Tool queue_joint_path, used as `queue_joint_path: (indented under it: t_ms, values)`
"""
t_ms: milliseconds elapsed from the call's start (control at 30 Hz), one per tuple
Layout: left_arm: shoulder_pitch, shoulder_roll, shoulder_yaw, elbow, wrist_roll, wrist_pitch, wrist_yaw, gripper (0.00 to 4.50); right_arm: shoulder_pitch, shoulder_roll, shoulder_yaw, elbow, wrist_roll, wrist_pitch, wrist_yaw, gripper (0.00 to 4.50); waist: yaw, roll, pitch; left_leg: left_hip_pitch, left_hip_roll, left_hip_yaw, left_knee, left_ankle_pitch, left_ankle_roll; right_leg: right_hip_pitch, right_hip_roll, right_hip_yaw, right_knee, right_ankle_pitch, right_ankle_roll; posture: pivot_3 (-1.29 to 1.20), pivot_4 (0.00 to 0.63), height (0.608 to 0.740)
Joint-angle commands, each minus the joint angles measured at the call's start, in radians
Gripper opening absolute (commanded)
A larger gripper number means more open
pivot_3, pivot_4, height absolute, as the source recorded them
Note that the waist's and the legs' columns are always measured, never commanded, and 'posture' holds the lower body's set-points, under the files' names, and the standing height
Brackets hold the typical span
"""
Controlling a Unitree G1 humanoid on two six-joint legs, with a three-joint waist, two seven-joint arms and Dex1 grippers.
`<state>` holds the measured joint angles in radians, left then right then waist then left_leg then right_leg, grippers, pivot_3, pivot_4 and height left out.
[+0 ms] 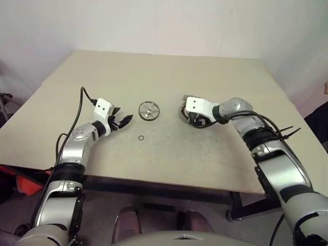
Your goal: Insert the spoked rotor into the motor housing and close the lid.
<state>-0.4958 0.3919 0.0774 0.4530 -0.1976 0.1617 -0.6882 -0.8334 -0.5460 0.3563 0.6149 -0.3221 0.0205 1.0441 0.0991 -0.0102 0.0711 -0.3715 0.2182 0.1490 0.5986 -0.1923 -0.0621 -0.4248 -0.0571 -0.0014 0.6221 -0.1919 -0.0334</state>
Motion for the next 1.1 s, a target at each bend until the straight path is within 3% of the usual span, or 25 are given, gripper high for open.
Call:
queue_joint_path:
  t_ms: [33,200,467,1100]
  values:
    - [-0.018,0.003,0.001,-0.026,-0.005,-0.008,-0.001,3.79,0.058,-0.041,-0.032,-0.225,0.026,0.087,0.032,2.0,0.0,0.0,0.0,0.0,0.0,0.0,0.0,0.0,0.0,0.0,0.0,0.0,0.0,0.0,0.0,0.0,0.0,0.74]
    - [-0.025,0.0,-0.003,-0.017,-0.002,-0.011,-0.003,3.79,0.13,-0.069,-0.039,-0.419,0.047,0.193,0.064,2.0,-0.002,0.0,0.0,0.001,0.0,0.0,0.0,0.0,0.0,0.0,0.0,0.0,0.0,0.0,0.0,0.0,0.0,0.74]
    - [-0.027,-0.006,-0.007,-0.012,0.0,-0.013,-0.006,3.79,0.152,-0.082,-0.036,-0.511,0.063,0.263,0.072,2.0,-0.002,0.0,0.0,0.001,0.0,0.0,0.0,0.001,-0.001,0.0,0.0,0.001,0.0,0.0,0.0,0.0,0.0,0.74]
    - [-0.023,0.004,0.0,-0.013,0.001,-0.013,-0.005,3.79,0.257,-0.096,0.02,-0.585,0.071,0.32,0.104,2.0,-0.001,0.0,0.0,0.003,0.0,0.0,-0.001,0.001,-0.001,0.002,0.0,0.001,0.0,0.0,0.0,0.0,0.0,0.74]
